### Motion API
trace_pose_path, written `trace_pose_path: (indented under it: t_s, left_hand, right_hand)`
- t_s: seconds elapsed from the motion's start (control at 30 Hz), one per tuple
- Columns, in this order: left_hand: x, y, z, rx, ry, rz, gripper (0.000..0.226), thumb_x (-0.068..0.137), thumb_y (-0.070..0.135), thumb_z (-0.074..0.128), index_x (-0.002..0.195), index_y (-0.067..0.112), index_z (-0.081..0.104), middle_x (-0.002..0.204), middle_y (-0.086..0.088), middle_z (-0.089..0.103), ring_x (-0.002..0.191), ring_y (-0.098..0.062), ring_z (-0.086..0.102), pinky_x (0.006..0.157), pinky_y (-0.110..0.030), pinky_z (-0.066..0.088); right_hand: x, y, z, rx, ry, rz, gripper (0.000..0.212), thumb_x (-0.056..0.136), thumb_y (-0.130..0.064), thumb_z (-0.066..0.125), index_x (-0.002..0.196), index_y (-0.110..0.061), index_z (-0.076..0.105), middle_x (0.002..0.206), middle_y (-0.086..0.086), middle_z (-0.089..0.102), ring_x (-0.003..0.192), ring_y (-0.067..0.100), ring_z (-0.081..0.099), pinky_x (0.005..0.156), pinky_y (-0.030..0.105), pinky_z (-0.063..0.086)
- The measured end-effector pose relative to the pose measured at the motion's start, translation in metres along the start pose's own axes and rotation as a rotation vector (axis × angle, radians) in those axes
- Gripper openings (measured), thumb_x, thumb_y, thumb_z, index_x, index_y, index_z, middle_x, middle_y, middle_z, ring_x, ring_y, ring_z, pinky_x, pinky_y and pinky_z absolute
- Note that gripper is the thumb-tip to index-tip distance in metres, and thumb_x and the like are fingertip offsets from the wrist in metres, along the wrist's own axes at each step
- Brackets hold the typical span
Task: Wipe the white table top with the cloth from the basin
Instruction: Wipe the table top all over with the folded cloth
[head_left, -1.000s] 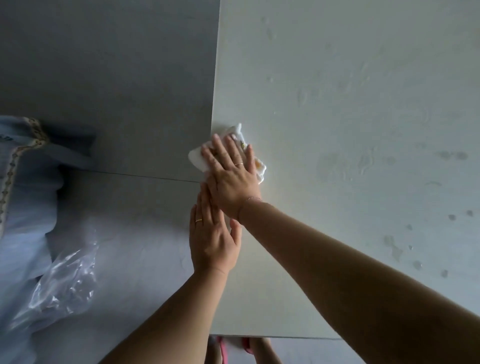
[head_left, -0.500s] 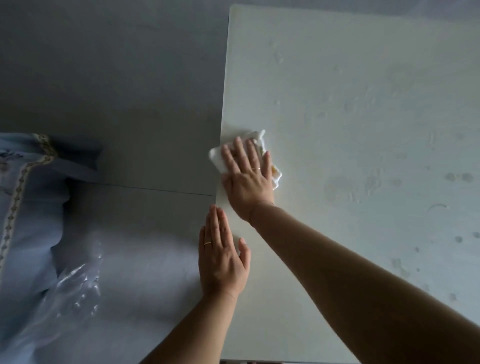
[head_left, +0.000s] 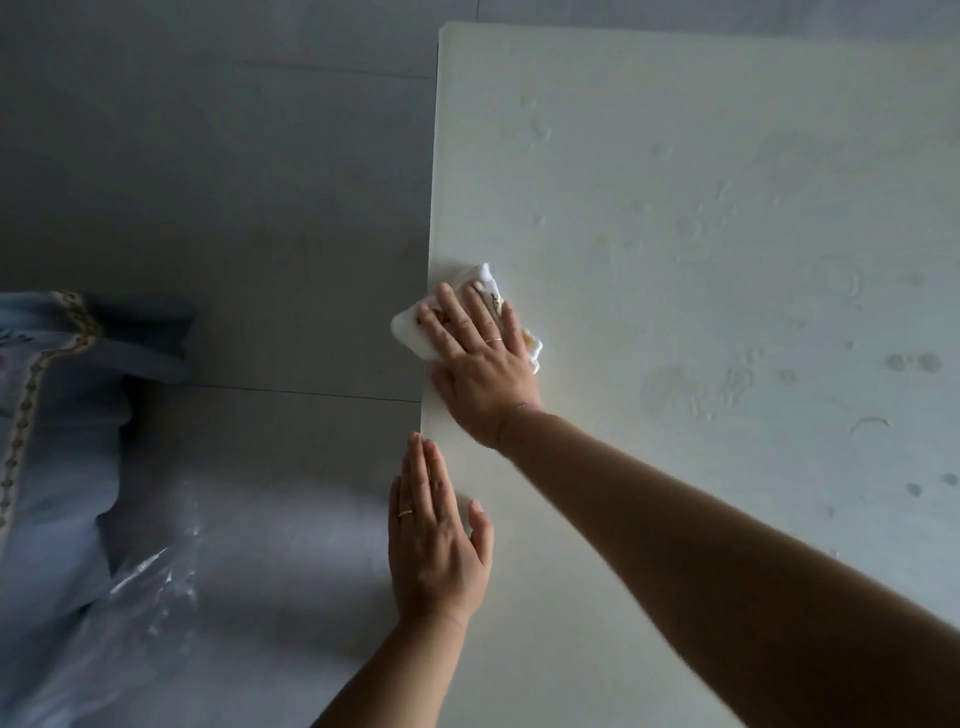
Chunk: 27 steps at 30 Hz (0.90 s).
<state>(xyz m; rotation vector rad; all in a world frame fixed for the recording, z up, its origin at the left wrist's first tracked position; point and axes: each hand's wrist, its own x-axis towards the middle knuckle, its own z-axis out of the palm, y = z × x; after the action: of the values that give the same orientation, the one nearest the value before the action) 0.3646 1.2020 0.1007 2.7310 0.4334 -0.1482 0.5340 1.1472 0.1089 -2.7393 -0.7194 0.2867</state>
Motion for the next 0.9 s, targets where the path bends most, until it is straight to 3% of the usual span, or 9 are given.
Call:
trace_pose_path:
  t_s: [0.1,0.2,0.33,0.43,0.53,0.6,0.67,0.8,0.9]
  left_hand:
    - [0.000,-0.001,-0.002,0.035,-0.017,0.008,0.068,0.086,0.031,0.036,0.144,-0.004,0.030,0.153,-0.019,0.028,0.133,-0.035,0.038,0.106,-0.048,0.036]
    - [0.004,0.004,-0.006,0.078,-0.027,-0.011,0.066,0.088,0.036,0.035,0.143,-0.001,0.035,0.150,-0.017,0.034,0.135,-0.032,0.041,0.109,-0.052,0.029]
    - [0.052,0.031,-0.018,0.009,0.089,-0.115,0.061,0.091,0.036,0.036,0.140,-0.001,0.040,0.145,-0.021,0.042,0.133,-0.035,0.042,0.111,-0.054,0.026]
    - [0.113,0.053,-0.025,-0.042,0.222,-0.146,0.056,0.093,0.029,0.039,0.140,-0.001,0.039,0.146,-0.021,0.040,0.135,-0.033,0.040,0.111,-0.051,0.025]
    - [0.163,0.060,-0.027,-0.045,0.267,-0.179,0.054,0.095,0.024,0.043,0.144,0.003,0.034,0.150,-0.018,0.035,0.138,-0.031,0.035,0.113,-0.048,0.021]
    - [0.181,0.059,-0.020,0.009,0.184,-0.110,0.059,0.097,0.030,0.039,0.148,0.005,0.025,0.155,-0.015,0.025,0.142,-0.030,0.027,0.115,-0.046,0.017]
    - [0.185,0.056,-0.010,0.074,0.077,-0.022,0.065,0.097,0.039,0.035,0.150,0.008,0.017,0.159,-0.010,0.014,0.145,-0.028,0.019,0.116,-0.045,0.014]
    - [0.183,0.051,0.002,0.119,0.085,0.001,0.069,0.093,0.044,0.033,0.149,0.005,0.020,0.158,-0.013,0.019,0.143,-0.032,0.022,0.115,-0.044,0.019]
    - [0.185,0.051,0.000,0.170,0.063,0.033,0.069,0.091,0.041,0.033,0.148,0.004,0.020,0.155,-0.019,0.023,0.142,-0.035,0.023,0.115,-0.046,0.022]
  right_hand:
    - [0.010,0.057,-0.021,-0.066,-0.073,-0.152,0.056,0.097,-0.039,0.034,0.149,-0.031,0.016,0.159,-0.003,0.010,0.147,0.019,0.003,0.118,0.044,0.000]
    - [0.027,0.105,-0.041,0.017,0.017,0.190,0.054,0.099,-0.041,0.031,0.150,-0.031,0.015,0.160,-0.002,0.007,0.146,0.018,-0.001,0.118,0.041,-0.002]
    - [0.045,0.066,-0.030,0.089,0.116,0.547,0.061,0.094,-0.035,0.037,0.150,-0.029,0.014,0.160,-0.001,0.002,0.146,0.020,-0.004,0.115,0.042,-0.012]
    - [0.043,0.036,-0.021,0.097,0.004,0.229,0.057,0.095,-0.035,0.035,0.149,-0.030,0.017,0.160,-0.002,0.004,0.146,0.020,-0.006,0.113,0.041,-0.015]
    - [0.045,0.073,-0.035,-0.029,-0.095,-0.126,0.053,0.099,-0.040,0.029,0.149,-0.031,0.016,0.159,-0.005,0.008,0.146,0.017,-0.001,0.116,0.040,-0.007]
    - [0.052,0.105,-0.047,-0.062,-0.067,-0.088,0.053,0.099,-0.042,0.028,0.149,-0.032,0.016,0.159,-0.004,0.008,0.146,0.017,0.000,0.117,0.041,-0.003]
    - [0.064,0.128,-0.056,0.002,0.015,0.148,0.053,0.099,-0.043,0.028,0.149,-0.032,0.016,0.160,-0.003,0.007,0.146,0.017,-0.002,0.118,0.041,-0.002]
    - [0.086,0.100,-0.046,0.073,0.120,0.515,0.060,0.094,-0.036,0.036,0.150,-0.028,0.014,0.160,0.001,0.001,0.146,0.020,-0.005,0.117,0.042,-0.009]
    - [0.088,0.053,-0.031,0.103,0.049,0.244,0.057,0.095,-0.037,0.034,0.149,-0.028,0.017,0.160,-0.001,0.004,0.146,0.020,-0.006,0.116,0.041,-0.012]
